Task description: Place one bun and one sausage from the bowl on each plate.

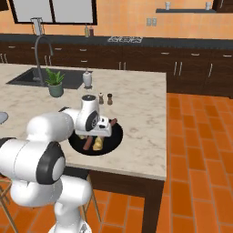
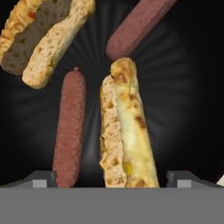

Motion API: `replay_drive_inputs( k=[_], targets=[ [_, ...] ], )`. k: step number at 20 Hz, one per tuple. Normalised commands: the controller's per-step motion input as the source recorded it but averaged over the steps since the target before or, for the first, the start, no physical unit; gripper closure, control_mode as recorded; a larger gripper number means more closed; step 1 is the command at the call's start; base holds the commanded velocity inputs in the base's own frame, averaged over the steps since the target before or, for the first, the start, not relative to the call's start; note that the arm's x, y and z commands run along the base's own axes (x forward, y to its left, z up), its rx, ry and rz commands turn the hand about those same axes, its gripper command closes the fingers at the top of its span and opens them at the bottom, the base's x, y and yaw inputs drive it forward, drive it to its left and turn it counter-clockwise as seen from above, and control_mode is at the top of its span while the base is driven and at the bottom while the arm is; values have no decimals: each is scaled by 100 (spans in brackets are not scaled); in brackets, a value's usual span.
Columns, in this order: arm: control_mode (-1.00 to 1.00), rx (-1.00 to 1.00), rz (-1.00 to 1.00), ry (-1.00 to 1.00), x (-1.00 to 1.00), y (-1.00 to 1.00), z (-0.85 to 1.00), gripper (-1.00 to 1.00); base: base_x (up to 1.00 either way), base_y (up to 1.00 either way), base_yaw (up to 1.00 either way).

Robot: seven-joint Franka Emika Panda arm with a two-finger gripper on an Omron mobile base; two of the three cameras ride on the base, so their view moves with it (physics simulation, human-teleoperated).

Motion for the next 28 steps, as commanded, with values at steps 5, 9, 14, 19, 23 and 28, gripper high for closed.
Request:
replay_drive_inputs(
  k=[5, 9, 14, 19, 23, 28],
  targets=[
    [-100, 0, 0, 0, 32, -4, -27, -100, 0, 0, 0],
    [-100, 0, 0, 0, 21, -12, -27, -100, 0, 0, 0],
    [-100, 0, 0, 0, 9, -1, -25, -100, 0, 0, 0],
    [-100, 0, 0, 0, 0, 0, -5, 100, 0, 0, 0],
    [-100, 0, 0, 0, 0, 0, 0, 100, 0, 0, 0],
    [-100, 0, 0, 0, 0, 0, 8, 100, 0, 0, 0]
  ],
)
